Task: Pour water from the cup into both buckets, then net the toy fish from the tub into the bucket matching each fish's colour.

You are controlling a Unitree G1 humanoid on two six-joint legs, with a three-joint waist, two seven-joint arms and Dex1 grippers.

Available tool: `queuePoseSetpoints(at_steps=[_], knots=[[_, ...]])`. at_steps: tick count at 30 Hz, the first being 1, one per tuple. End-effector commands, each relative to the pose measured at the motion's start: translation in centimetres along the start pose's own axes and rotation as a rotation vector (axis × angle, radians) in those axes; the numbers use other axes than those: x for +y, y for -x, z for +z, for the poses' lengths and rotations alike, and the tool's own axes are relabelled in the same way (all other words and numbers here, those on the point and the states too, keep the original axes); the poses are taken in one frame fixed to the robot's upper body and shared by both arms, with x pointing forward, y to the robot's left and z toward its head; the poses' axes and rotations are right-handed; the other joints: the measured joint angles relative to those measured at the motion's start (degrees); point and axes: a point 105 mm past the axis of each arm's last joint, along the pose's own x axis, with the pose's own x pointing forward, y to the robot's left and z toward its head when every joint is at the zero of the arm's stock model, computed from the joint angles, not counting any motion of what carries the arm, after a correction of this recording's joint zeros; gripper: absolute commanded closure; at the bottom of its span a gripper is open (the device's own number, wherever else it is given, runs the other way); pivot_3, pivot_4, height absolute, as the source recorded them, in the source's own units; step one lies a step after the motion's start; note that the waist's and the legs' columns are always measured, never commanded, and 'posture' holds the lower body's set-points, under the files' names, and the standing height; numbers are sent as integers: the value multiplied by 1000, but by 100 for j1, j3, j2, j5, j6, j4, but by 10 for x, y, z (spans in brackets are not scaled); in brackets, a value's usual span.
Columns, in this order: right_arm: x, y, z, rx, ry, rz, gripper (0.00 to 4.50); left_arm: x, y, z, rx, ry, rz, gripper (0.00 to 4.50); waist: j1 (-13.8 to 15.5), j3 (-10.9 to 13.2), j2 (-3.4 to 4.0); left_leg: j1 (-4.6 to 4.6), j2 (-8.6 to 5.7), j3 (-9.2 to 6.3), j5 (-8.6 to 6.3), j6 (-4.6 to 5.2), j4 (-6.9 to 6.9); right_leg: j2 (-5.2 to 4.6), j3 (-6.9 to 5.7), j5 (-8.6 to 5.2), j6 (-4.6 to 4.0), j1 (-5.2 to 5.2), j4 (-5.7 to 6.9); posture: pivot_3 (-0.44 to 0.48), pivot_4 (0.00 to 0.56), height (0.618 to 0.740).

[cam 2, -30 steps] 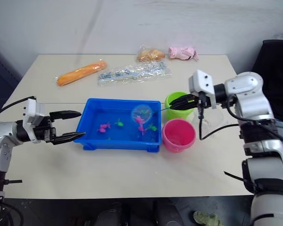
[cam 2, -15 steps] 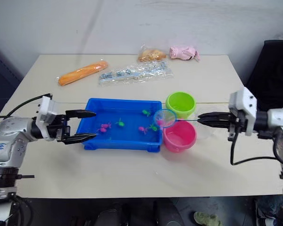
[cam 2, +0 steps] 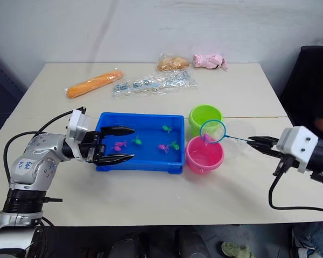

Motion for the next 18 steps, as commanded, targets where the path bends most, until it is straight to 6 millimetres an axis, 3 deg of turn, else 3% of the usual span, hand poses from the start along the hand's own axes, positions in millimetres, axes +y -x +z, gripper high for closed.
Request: queuePoseSetpoints(at_steps=[1, 10, 15, 18], knots=[[-6, 12, 12, -37, 135, -77, 4500, 0, -1, 8, -18, -36, -11, 58, 15, 0, 0, 0, 0, 0, 0, 0, 0, 0, 0, 0, 1, 0, 0, 0, 150, 740], [20, 22, -4, 66, 385, -57, 4500, 3, -1, 7, -30, -38, -5, 58, 106, 0, 0, 2, 0, 0, 0, 0, 1, 0, 1, 0, 1, 2, -3, 0, 150, 740], [17, 29, 3, 54, 609, -184, 4500, 4, -1, 6, -41, -34, 4, 58, 109, 0, 0, 5, 0, 1, 0, 0, 1, 1, 2, 0, 1, 4, -2, 0, 150, 740], [27, 29, 5, 33, 704, -195, 4500, 5, -3, 5, -47, -34, 5, 58, 104, 0, 0, 11, -1, 3, 0, -1, 1, 1, 5, 1, 1, 8, -1, 0, 150, 740]])
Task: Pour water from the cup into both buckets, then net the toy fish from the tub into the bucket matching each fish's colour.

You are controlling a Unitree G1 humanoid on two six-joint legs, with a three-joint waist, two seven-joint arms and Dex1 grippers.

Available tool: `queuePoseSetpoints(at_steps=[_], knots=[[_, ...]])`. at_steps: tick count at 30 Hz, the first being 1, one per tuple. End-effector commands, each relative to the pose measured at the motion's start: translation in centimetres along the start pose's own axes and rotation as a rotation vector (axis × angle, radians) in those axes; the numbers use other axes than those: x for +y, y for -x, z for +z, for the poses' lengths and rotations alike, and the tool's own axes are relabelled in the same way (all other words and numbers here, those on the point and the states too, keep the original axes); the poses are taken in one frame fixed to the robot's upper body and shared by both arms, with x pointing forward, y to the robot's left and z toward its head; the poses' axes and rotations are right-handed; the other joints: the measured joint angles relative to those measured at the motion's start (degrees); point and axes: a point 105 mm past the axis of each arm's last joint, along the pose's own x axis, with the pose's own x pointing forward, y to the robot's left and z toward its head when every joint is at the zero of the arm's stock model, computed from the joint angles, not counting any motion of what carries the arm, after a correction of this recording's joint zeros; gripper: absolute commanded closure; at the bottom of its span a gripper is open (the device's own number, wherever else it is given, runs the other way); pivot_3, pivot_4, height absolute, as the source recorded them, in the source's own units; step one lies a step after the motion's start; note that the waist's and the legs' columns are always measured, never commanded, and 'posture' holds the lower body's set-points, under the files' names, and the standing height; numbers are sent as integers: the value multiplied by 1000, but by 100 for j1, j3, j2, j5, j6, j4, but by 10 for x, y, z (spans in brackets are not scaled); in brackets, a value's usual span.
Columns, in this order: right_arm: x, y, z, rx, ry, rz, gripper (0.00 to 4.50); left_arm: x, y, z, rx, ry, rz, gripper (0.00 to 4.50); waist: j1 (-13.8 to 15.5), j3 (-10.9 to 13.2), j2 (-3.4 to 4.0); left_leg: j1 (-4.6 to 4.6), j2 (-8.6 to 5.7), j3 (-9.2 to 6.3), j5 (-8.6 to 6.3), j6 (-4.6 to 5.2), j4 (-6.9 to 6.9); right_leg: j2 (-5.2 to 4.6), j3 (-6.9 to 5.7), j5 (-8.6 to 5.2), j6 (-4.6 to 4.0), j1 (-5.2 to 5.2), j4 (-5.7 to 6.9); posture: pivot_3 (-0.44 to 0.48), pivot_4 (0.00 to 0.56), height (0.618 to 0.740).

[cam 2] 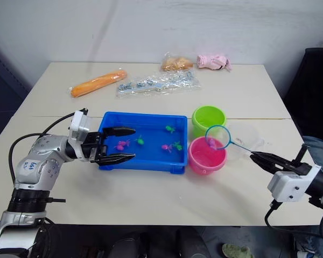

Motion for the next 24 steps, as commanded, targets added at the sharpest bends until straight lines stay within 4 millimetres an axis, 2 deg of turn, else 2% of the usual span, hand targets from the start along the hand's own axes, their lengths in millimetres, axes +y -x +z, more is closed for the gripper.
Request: queuePoseSetpoints(at_steps=[1, 6, 10, 14, 24], knots=[[-2, 5, 9, -23, 142, -64, 4500, 2, -2, 10, -26, -45, 1, 58, -1, 0, 0, 5, 0, 0, 0, 0, -1, 0, 0, 0, 0, 5, -1, 0, 150, 740], [13, 9, 8, 5, 189, -76, 4500, 3, -3, 10, -33, -46, 4, 58, 2, 0, -1, 86, -1, 1, -2, -3, -32, 0, 0, -1, 0, 89, -33, 0, 150, 740], [27, 9, 8, 29, 208, -77, 4500, 5, -5, 10, -42, -48, 9, 58, -7, 0, -1, 88, -1, 2, -2, -4, -34, 1, 1, -1, 0, 88, -31, 0, 150, 740], [49, 6, 12, 26, 197, -49, 4500, 4, -8, 10, -55, -49, 9, 58, -6, 0, 0, 90, -1, 6, 1, -8, -37, 1, 5, -1, 0, 86, -28, 0, 150, 740], [41, 6, 20, 6, 299, -138, 4500, 6, -8, 10, -66, -53, 20, 58, -5, 0, 0, 92, -2, 10, 2, -9, -41, 1, 8, -1, 0, 84, -29, 0, 150, 740]])
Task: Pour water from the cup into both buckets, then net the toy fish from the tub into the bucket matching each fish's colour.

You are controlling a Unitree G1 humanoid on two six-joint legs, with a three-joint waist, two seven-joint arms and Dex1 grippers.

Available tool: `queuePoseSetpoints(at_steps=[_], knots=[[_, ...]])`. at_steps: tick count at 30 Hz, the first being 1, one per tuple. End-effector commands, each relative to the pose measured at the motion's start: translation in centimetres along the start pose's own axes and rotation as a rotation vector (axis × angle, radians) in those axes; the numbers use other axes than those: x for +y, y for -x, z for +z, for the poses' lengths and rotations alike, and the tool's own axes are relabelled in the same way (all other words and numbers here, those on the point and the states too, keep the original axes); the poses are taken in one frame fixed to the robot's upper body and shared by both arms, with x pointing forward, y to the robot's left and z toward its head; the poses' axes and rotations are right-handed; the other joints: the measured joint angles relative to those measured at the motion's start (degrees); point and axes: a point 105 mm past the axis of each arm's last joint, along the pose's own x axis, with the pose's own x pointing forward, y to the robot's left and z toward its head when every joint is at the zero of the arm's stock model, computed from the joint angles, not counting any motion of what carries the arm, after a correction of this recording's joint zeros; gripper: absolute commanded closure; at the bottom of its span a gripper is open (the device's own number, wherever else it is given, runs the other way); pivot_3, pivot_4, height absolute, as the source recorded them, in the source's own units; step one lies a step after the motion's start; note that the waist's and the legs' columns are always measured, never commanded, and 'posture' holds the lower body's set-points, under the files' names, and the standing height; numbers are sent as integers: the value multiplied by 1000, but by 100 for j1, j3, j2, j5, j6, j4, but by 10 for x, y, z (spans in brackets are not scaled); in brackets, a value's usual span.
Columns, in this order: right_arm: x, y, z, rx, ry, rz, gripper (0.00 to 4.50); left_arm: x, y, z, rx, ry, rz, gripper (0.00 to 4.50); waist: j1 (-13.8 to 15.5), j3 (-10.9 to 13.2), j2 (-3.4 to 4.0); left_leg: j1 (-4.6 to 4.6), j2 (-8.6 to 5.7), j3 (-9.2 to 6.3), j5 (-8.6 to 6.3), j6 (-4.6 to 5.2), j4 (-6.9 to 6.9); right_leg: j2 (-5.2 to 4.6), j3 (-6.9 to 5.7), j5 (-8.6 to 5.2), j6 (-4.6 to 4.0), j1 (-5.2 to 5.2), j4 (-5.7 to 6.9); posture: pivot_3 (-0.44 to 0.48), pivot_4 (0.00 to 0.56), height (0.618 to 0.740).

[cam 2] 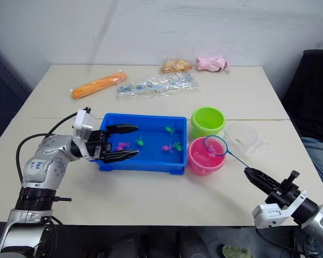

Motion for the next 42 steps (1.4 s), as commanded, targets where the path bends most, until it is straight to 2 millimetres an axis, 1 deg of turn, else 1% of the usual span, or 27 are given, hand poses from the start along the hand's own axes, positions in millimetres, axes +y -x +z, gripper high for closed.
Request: queuePoseSetpoints(at_steps=[1, 3, 6, 8, 9, 11, 12, 14, 16, 21, 23, 26, 30, 33, 34, 35, 36, 37, 39, 42], knots=[[-9, 2, 1, -1, 35, -58, 4500, 0, 0, 8, -18, -43, 3, 58, 2, 0, 0, 0, 0, 0, 0, 0, 0, 0, 0, 0, 0, 0, 0, 0, 150, 740], [-13, 2, 0, 4, 54, -91, 4500, 1, 0, 8, -20, -44, 6, 58, 0, 0, 0, 0, 0, 0, 0, 0, 0, 0, 0, 0, 0, 0, 0, 0, 150, 740], [-9, -1, 9, -52, 43, -76, 4500, 1, 0, 8, -21, -44, 7, 58, -2, 0, 0, 0, 0, 1, 0, 0, -1, 0, 1, 0, 0, 0, 0, 0, 150, 740], [-6, -1, 9, -45, 31, -71, 4500, 1, 0, 8, -22, -45, 8, 58, -1, 0, 0, 1, 0, 1, 0, -1, -2, 0, 1, 0, 0, 0, 0, 0, 150, 740], [-6, 0, 7, -32, 35, -73, 4500, 1, 0, 8, -23, -46, 9, 58, 1, 0, 0, 0, 0, 0, 0, 0, -2, 0, 1, 0, 0, 0, -1, 0, 150, 740], [-13, 4, -7, 45, 72, -105, 4500, 1, 1, 8, -23, -47, 11, 58, -1, 0, 0, 0, -1, 1, 0, 0, -3, 0, 2, 0, 0, -1, -1, 0, 150, 740], [-10, 3, -3, 18, 64, -90, 4500, 0, 1, 8, -24, -47, 12, 58, -3, 0, 0, 0, -1, 2, 0, 0, -3, 0, 3, 0, 0, -1, -1, 0, 150, 740], [-1, 1, 12, -55, 24, -61, 4500, -1, 0, 7, -24, -45, 10, 58, -4, 0, 0, 1, -1, 4, 0, 0, -3, 0, 5, 0, 0, -1, 0, 0, 150, 740], [2, 2, 14, -53, 14, -51, 4500, -1, 0, 7, -22, -48, 6, 58, 0, 0, 0, 2, -1, 3, 2, -2, -10, 1, 4, 0, 0, -1, -2, 0, 150, 740], [-3, 6, -1, 46, 23, -89, 4500, 0, 0, 7, -29, -50, 14, 58, -8, 0, 0, 5, -3, 8, 7, -5, -25, 0, 10, 0, 0, -4, -6, 0, 150, 740], [-4, 5, -1, 38, -18, -107, 4500, -1, 1, 6, -27, -49, 15, 58, -9, 0, 0, 9, -3, 9, 7, -6, -27, 1, 12, 0, 0, -3, -6, 0, 150, 740], [-10, 1, 6, -33, -140, -112, 4500, -1, 4, 7, -24, -49, 24, 58, -14, 0, -1, 15, -4, 14, 10, -8, -38, 2, 16, 0, 0, -3, -5, 0, 150, 740], [-44, -15, 7, -105, -322, -170, 4500, 5, 21, 7, 1, -50, 83, 58, -43, 2, -3, 21, -3, 17, 12, -7, -44, 5, 24, 0, 0, -1, -5, 0, 150, 740], [-60, -32, 10, -158, -497, -168, 4500, 9, 32, 7, 10, -43, 132, 58, -61, 3, -5, 29, -2, 16, 14, -6, -46, 5, 24, 0, 0, 5, -3, 0, 150, 740], [-61, -39, 13, -183, -561, -137, 4500, 9, 36, 6, 15, -42, 147, 58, -52, 3, -6, 34, -1, 15, 14, -6, -48, 6, 24, 0, 0, 9, -5, 0, 150, 740], [-68, -49, 17, -225, -604, -130, 4500, 10, 41, 6, 20, -41, 169, 58, -52, 3, -6, 36, -1, 15, 14, -5, -51, 5, 24, 0, 1, 12, -6, 0, 150, 740], [-69, -58, 22, -260, -703, -93, 4500, 9, 46, 5, 28, -41, 187, 58, -72, 5, -8, 38, -1, 14, 14, -5, -51, 5, 23, 0, 1, 14, -7, 0, 150, 740], [-72, -66, 29, -307, -755, -62, 4500, 10, 51, 5, 35, -41, 204, 58, -68, 6, -10, 40, -1, 15, 14, -5, -53, 5, 24, 0, 1, 15, -8, 0, 150, 740], [-76, -75, 37, -358, -799, -18, 4500, 9, 55, 5, 40, -42, 225, 58, -45, 7, -13, 39, 1, 12, 13, -5, -54, 3, 20, 0, 1, 14, -8, 0, 150, 740], [-73, -98, 51, -422, -941, 133, 4500, 9, 71, 7, 61, -53, 277, 58, -4, 8, -17, 32, 1, 7, 12, -3, -54, 1, 16, 0, 1, 9, -15, 0, 150, 740]])
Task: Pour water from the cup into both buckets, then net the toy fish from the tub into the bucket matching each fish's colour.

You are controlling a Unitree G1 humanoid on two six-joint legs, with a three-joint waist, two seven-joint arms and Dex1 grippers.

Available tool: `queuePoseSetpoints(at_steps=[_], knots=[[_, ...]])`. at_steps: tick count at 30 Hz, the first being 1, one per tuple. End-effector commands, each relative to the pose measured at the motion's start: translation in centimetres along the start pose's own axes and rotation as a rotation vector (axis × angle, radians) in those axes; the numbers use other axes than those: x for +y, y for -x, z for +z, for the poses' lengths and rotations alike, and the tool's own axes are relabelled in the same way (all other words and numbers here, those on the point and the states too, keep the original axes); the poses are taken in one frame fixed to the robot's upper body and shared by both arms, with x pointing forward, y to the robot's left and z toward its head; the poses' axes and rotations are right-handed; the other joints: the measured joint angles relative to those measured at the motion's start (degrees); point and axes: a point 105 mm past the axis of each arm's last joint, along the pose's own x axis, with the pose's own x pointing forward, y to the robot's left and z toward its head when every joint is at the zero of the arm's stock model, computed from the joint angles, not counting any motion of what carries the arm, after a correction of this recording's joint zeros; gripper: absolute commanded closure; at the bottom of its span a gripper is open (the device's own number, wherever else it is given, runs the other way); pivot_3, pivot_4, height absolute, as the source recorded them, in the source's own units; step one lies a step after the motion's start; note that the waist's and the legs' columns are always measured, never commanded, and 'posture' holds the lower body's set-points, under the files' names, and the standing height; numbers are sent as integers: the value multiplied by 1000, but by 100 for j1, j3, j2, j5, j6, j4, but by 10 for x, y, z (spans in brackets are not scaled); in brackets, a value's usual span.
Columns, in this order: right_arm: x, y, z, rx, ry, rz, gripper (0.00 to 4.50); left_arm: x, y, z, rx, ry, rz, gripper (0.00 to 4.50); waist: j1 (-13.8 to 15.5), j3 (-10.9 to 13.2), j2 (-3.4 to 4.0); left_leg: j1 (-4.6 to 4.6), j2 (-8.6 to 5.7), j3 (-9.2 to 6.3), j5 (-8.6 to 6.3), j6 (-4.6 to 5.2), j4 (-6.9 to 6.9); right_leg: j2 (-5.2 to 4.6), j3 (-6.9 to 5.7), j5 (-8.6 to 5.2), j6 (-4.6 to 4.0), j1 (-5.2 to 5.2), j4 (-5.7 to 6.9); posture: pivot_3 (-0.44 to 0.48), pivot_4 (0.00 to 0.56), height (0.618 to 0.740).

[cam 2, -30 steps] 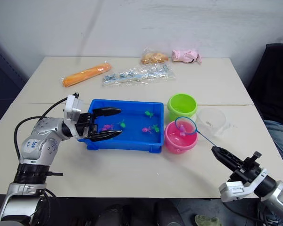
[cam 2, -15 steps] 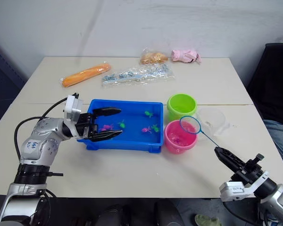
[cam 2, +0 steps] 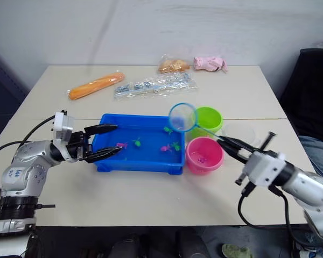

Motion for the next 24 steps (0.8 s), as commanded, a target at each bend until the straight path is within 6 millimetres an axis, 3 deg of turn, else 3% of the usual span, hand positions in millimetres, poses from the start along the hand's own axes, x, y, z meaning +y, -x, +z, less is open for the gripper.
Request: queuePoseSetpoints(at_steps=[1, 3, 6, 12, 15, 24], knots=[[8, -27, 8, -39, -153, 139, 4500, 4, 20, 14, -3, -60, 64, 58, 3, 1, -5, -3, 0, -1, -1, 1, 2, -2, -2, 0, 0, -2, 0, 0, 150, 740], [6, -35, 9, -35, -186, 175, 4500, 3, 24, 15, 7, -62, 74, 58, 8, 1, -4, -19, 0, -6, -2, 4, 5, -8, -12, 0, -1, -14, 1, 0, 150, 740], [1, -48, 1, 47, -104, 227, 4500, 2, 31, 13, 30, -61, 86, 58, 13, 1, -4, -35, 0, -17, -3, 7, 4, -13, -26, 0, -1, -23, -9, 0, 150, 740], [-23, -69, -10, 126, -17, 259, 4500, 2, 40, 12, 48, -61, 114, 58, 8, 1, -4, -45, -1, -23, -6, 12, 1, -20, -38, 1, -2, -23, -24, 0, 150, 740], [-32, -72, -16, 168, 44, 251, 4500, -1, 40, 12, 46, -61, 117, 58, 5, 1, -4, -49, -1, -23, -7, 13, -3, -21, -40, 1, -2, -25, -32, 0, 150, 740], [-35, -69, -29, 279, 252, 411, 4500, -8, 33, 8, 60, -62, 95, 58, -10, 2, -2, -52, -1, -22, -10, 17, -4, -21, -40, 1, -2, -25, -38, 0, 150, 740]])
